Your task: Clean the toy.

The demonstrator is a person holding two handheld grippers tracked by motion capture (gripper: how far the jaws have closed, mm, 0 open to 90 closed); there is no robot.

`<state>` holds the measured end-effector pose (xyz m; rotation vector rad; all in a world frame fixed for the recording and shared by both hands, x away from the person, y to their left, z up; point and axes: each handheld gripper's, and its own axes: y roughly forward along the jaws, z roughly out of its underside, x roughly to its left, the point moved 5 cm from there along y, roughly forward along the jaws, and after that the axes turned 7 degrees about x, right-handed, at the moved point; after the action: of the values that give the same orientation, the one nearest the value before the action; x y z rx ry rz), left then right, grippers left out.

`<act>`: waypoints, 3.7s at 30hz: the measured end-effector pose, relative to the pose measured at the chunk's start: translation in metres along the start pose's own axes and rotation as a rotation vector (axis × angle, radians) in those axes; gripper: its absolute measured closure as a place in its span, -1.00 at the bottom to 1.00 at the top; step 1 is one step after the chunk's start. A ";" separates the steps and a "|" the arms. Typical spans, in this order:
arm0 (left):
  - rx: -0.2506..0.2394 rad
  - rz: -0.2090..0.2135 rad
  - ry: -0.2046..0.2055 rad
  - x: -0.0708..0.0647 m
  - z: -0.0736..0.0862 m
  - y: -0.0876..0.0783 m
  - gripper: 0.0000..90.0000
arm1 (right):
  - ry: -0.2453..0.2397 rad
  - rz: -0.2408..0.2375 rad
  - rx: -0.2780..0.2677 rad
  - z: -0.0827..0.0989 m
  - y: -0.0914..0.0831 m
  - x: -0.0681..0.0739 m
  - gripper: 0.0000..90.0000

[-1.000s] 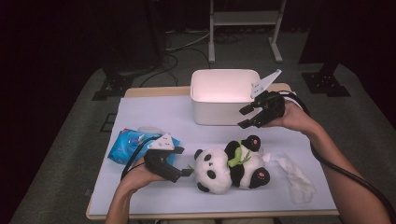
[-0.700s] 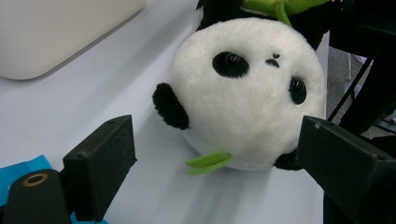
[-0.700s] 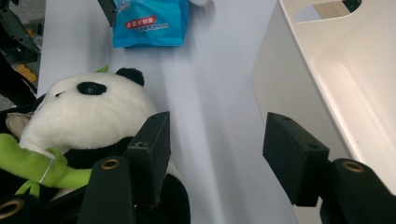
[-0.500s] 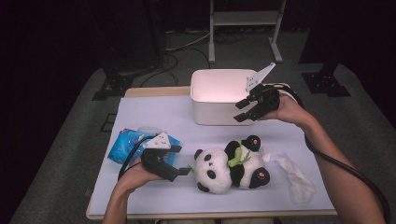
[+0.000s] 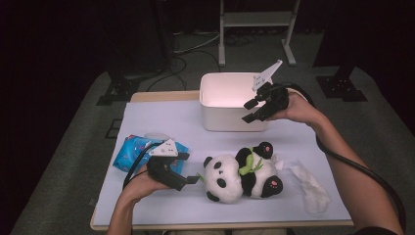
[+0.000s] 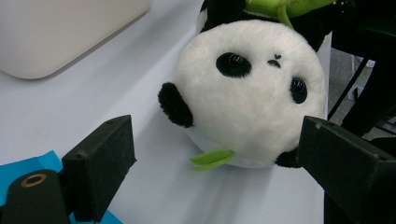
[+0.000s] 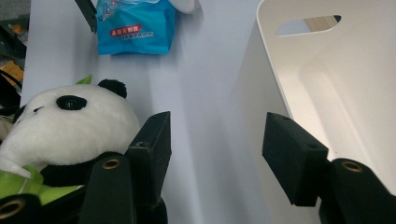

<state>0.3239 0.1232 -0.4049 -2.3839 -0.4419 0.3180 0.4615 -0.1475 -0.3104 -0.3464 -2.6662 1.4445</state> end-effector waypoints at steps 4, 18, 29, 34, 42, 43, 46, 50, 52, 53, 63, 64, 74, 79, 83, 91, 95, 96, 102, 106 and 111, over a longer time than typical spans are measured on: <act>0.001 -0.002 -0.002 0.001 0.001 -0.002 -0.76 | -0.008 0.002 0.021 -0.005 0.004 -0.007 -0.08; -0.002 -0.005 -0.012 0.004 0.003 -0.004 -0.76 | -0.027 0.012 0.084 -0.015 0.026 -0.026 -0.03; -0.008 -0.006 -0.010 0.004 0.003 -0.006 -0.76 | -0.024 0.024 0.076 -0.019 0.032 -0.038 0.05; -0.004 -0.008 -0.017 0.006 0.005 -0.006 -0.76 | -0.021 0.038 0.092 -0.020 0.038 -0.044 0.09; -0.011 -0.014 -0.020 0.007 0.006 -0.008 -0.76 | 0.000 0.030 0.123 -0.019 0.051 -0.051 0.39; -0.009 -0.016 -0.020 0.007 0.006 -0.008 -0.76 | 0.003 0.030 0.124 -0.019 0.052 -0.051 0.42; -0.010 -0.013 -0.016 0.006 0.005 -0.009 -0.76 | 0.011 0.023 0.133 -0.018 0.055 -0.052 0.54; -0.008 -0.014 -0.019 0.007 0.006 -0.009 -0.76 | 0.018 0.013 0.140 -0.017 0.059 -0.053 0.67; -0.007 -0.016 -0.021 0.007 0.007 -0.009 -0.76 | 0.013 0.013 0.146 -0.016 0.062 -0.053 0.69; -0.008 -0.015 -0.022 0.007 0.007 -0.009 -0.77 | 0.017 0.009 0.147 -0.016 0.063 -0.053 0.77; -0.016 -0.018 -0.028 0.008 0.007 -0.011 -0.76 | 0.009 -0.004 0.167 -0.016 0.067 -0.053 0.85; -0.016 -0.019 -0.029 0.008 0.007 -0.011 -0.76 | 0.012 -0.005 0.168 -0.016 0.066 -0.053 0.85; -0.012 -0.022 -0.029 0.009 0.009 -0.010 -0.76 | 0.005 -0.031 0.176 -0.015 0.066 -0.048 0.86; -0.010 -0.023 -0.027 0.008 0.009 -0.011 -0.77 | 0.003 -0.039 0.177 -0.014 0.064 -0.045 0.86; -0.009 -0.022 -0.024 0.008 0.009 -0.011 -0.77 | -0.002 -0.051 0.180 -0.013 0.062 -0.041 0.87; -0.010 -0.018 -0.023 0.006 0.008 -0.011 -0.77 | -0.025 -0.058 0.191 -0.008 0.058 -0.024 0.87; -0.015 -0.017 -0.023 0.006 0.008 -0.011 -0.77 | -0.026 -0.064 0.176 -0.004 0.056 -0.016 0.87; -0.017 -0.016 -0.023 0.006 0.008 -0.011 -0.76 | -0.030 -0.066 0.175 -0.003 0.055 -0.014 0.87; -0.018 -0.015 -0.016 0.004 0.006 -0.011 -0.77 | -0.023 -0.064 0.173 0.002 0.052 -0.002 0.86; -0.017 -0.015 -0.011 0.003 0.005 -0.011 -0.77 | -0.030 -0.061 0.177 0.003 0.051 0.006 0.87; -0.016 -0.016 -0.009 0.004 0.005 -0.011 -0.77 | -0.035 -0.064 0.187 0.005 0.049 0.013 0.87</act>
<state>0.3233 0.1360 -0.4018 -2.3936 -0.4694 0.3186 0.4558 -0.1223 -0.3543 -0.2202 -2.5161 1.6769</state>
